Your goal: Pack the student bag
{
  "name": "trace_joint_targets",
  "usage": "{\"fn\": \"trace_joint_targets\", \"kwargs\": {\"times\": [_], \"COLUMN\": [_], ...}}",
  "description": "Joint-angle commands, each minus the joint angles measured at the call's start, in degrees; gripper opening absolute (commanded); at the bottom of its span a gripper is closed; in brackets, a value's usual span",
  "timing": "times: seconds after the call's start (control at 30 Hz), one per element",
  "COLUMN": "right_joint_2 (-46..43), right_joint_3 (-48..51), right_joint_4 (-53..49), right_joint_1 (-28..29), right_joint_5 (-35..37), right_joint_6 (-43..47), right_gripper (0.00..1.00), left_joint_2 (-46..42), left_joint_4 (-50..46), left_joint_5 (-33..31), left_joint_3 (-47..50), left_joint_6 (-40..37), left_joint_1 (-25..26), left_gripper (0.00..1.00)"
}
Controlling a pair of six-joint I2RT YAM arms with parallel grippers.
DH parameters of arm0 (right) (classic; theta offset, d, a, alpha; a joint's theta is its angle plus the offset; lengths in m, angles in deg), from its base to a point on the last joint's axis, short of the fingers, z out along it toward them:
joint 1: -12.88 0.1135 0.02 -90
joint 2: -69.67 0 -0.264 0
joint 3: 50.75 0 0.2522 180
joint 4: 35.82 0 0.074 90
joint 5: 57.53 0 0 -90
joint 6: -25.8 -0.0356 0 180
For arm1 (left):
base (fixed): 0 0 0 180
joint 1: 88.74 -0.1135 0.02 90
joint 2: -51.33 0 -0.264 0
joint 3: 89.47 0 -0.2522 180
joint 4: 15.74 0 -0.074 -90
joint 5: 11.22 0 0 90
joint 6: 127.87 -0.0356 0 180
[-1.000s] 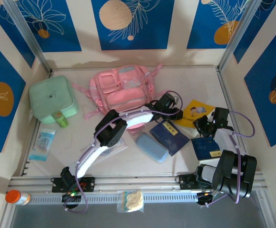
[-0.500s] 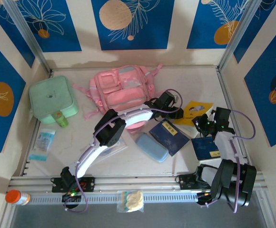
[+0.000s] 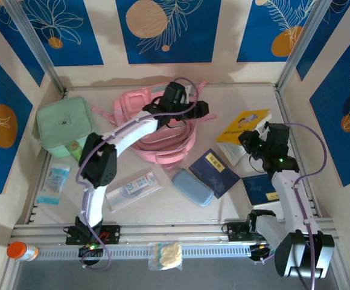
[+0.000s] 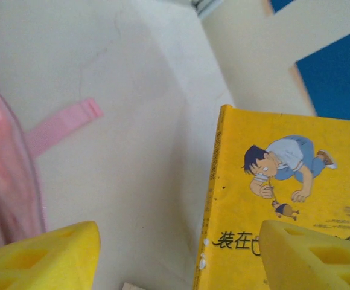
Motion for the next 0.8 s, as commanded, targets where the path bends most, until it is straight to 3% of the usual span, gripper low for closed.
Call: {"fn": "trace_joint_targets", "kwargs": {"times": [0.0, 0.27, 0.47, 0.57, 0.77], "right_joint_2": [-1.3, 3.9, 10.8, 14.0, 18.0], "right_joint_3": [-5.7, -14.7, -19.8, -22.2, -23.8], "right_joint_4": [1.5, 1.5, 3.5, 5.1, 9.4], "right_joint_1": [3.8, 12.7, 19.7, 20.9, 22.8], "right_joint_5": [3.0, -4.3, -11.3, -16.6, -21.6], "right_joint_6": [1.5, 4.8, 9.0, 9.7, 9.1], "right_gripper": [0.00, 0.00, 0.00, 0.00, 0.00], "left_joint_2": [-5.3, -19.4, -26.8, -30.7, -34.8], "left_joint_4": [0.6, 7.0, 20.9, 30.7, 35.5], "left_joint_5": [3.0, 11.1, 18.7, 18.8, 15.5], "left_joint_3": [4.8, 22.6, 36.5, 43.3, 49.6], "left_joint_6": [-1.7, 3.1, 15.3, 21.9, 30.0], "left_joint_1": [-1.7, -7.6, -11.5, -12.4, -12.2], "left_gripper": [0.72, 0.80, 0.83, 0.84, 0.85]}}
